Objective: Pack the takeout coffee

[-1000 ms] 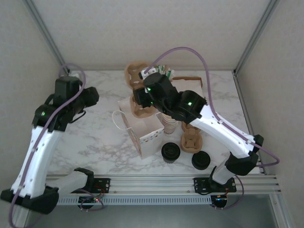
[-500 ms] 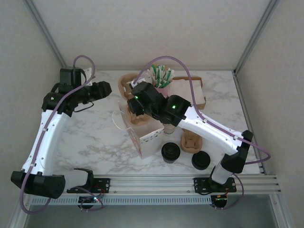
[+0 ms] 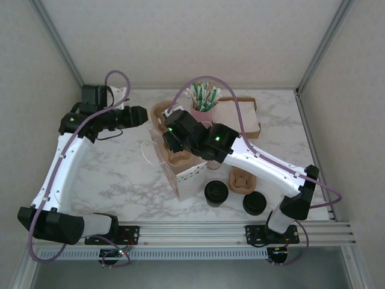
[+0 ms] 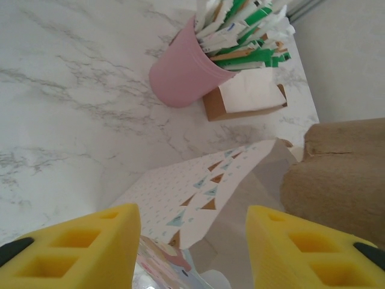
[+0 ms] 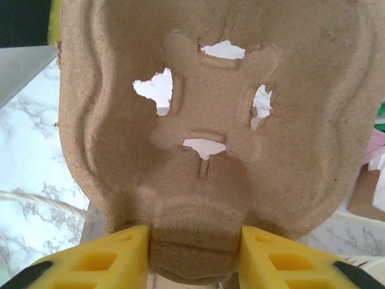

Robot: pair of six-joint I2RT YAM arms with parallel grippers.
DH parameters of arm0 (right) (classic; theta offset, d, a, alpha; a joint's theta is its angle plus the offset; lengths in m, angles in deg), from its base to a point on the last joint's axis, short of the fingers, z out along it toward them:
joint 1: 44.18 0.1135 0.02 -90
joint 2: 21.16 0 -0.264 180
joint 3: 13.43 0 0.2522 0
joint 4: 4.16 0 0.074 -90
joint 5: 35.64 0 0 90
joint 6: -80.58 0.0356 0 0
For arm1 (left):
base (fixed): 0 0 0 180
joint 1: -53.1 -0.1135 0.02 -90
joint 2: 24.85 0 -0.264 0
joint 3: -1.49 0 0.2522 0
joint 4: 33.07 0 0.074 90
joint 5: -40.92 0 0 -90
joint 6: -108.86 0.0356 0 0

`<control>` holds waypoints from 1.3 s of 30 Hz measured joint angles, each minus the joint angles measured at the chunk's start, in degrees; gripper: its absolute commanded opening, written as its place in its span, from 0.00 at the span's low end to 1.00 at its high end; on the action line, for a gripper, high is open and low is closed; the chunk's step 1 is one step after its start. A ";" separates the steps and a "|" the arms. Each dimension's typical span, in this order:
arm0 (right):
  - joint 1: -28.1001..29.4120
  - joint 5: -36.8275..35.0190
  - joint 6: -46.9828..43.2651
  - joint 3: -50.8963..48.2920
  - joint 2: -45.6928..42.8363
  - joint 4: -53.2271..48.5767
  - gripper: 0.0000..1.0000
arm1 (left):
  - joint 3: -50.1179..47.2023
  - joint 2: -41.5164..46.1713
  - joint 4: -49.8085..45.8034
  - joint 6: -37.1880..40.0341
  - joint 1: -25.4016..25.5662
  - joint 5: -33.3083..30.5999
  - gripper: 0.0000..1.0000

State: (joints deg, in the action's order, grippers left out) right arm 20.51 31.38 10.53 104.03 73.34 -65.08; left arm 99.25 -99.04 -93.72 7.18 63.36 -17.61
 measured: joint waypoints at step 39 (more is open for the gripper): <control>0.07 -1.33 0.81 0.00 -0.22 -3.30 0.40 | -5.51 -1.57 0.42 5.95 2.45 3.41 0.54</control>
State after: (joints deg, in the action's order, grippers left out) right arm 20.57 30.05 11.34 104.03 73.12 -68.38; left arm 93.75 -100.61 -93.31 13.13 65.81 -14.20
